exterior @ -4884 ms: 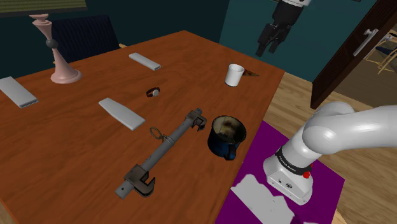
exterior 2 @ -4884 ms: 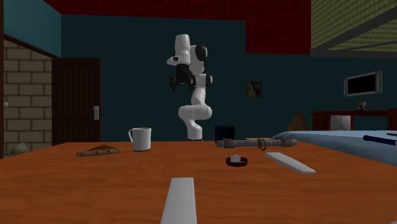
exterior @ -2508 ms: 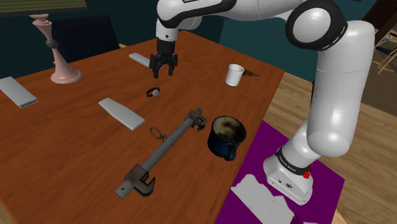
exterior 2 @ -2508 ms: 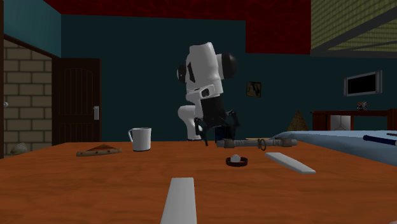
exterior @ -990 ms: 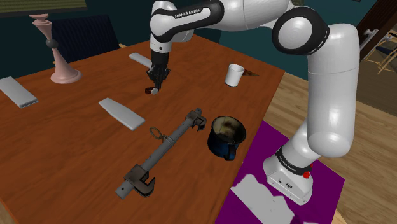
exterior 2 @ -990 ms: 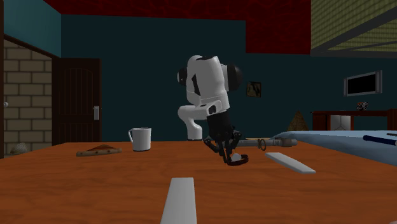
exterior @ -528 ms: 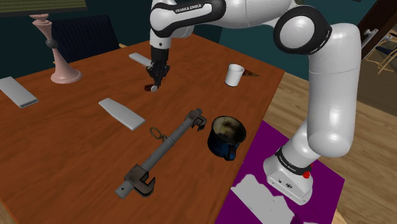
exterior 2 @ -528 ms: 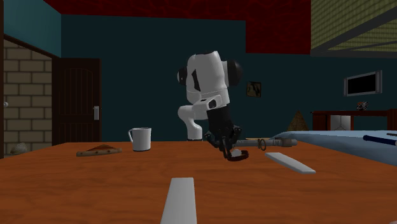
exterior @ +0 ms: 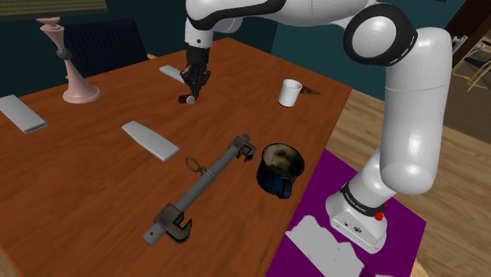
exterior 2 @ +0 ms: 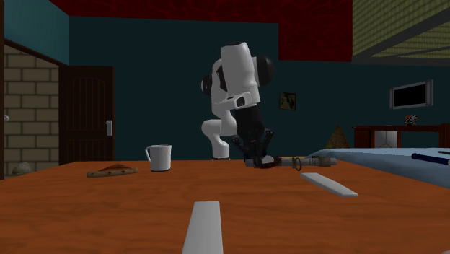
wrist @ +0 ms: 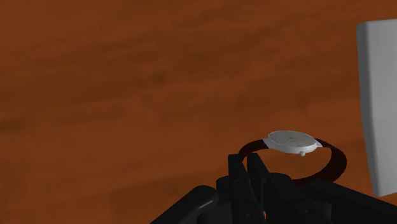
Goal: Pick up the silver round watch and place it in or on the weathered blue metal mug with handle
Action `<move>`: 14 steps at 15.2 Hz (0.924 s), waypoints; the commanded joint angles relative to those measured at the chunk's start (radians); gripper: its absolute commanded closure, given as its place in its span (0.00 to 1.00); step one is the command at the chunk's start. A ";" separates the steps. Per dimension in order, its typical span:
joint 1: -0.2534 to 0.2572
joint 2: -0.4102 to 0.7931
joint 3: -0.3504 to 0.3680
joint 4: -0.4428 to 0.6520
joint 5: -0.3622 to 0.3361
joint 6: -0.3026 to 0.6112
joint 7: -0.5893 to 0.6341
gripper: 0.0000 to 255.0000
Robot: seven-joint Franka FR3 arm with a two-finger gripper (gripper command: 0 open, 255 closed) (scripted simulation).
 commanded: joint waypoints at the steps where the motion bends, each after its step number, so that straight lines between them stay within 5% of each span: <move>1: 0.000 -0.006 0.000 0.017 0.000 -0.023 0.004 1.00; 14: 0.001 -0.018 0.003 0.172 -0.004 -0.187 0.035 1.00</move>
